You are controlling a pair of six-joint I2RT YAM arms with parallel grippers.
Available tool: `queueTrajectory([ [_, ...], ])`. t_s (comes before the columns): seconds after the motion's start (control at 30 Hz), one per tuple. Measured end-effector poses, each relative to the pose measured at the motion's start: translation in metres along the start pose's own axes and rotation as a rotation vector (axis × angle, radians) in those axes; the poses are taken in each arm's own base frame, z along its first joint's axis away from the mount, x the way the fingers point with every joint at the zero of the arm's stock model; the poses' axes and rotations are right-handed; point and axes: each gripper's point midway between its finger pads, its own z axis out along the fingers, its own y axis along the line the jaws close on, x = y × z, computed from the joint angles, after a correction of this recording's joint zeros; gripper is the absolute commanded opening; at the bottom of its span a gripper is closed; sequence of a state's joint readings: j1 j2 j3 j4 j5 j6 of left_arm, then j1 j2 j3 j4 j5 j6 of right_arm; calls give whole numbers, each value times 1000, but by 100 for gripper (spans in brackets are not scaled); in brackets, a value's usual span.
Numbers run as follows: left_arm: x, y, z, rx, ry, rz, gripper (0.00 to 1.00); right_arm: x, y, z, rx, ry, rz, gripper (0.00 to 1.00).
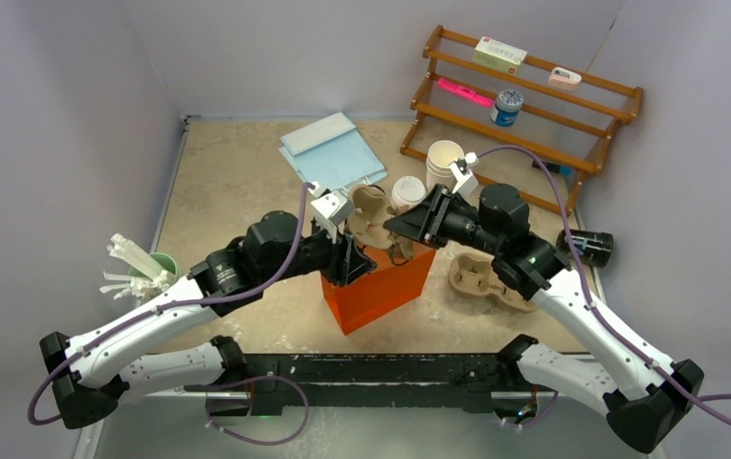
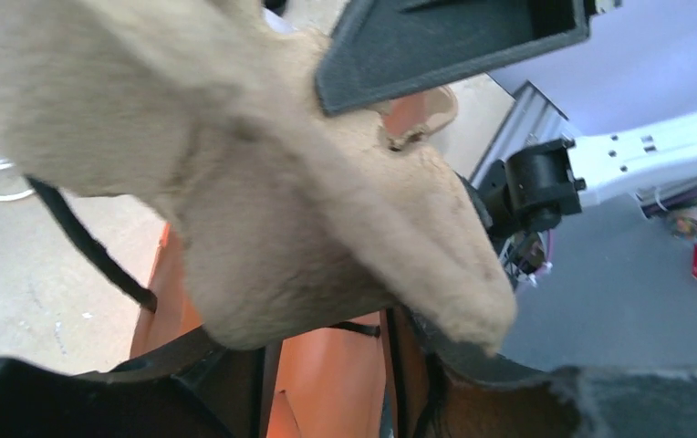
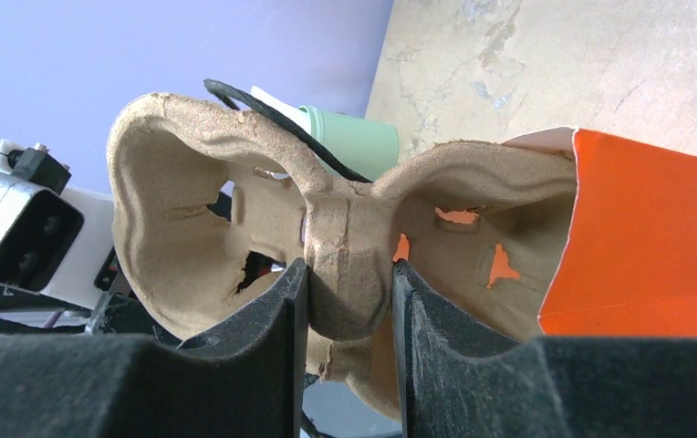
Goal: Pack the takeout coffee
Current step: Place the cup tray in the takeout bag.
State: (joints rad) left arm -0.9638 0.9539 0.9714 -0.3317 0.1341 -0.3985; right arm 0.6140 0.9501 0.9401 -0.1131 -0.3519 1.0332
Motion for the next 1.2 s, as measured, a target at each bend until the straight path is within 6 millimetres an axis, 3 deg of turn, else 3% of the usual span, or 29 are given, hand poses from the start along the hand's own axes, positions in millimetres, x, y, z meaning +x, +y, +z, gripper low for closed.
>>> queueTrajectory([
  [0.4,-29,17,-24,-127,-142,-6,43,0,0,0,1,-2,1,27],
  [0.6,-13,20,-6,-123,-69,-8,41,0,0,0,2,-2,1,27],
  [0.63,-8,20,-1,-118,-48,-9,37,0,0,0,2,-3,1,27],
  [0.77,2,18,8,-97,-1,-12,2,-2,-2,0,9,-13,2,27],
  [1.0,0,9,4,-47,-7,-7,0,-7,-8,1,39,-39,5,27],
  [1.2,-9,-25,-5,130,-29,13,0,-9,-12,1,60,-54,2,27],
])
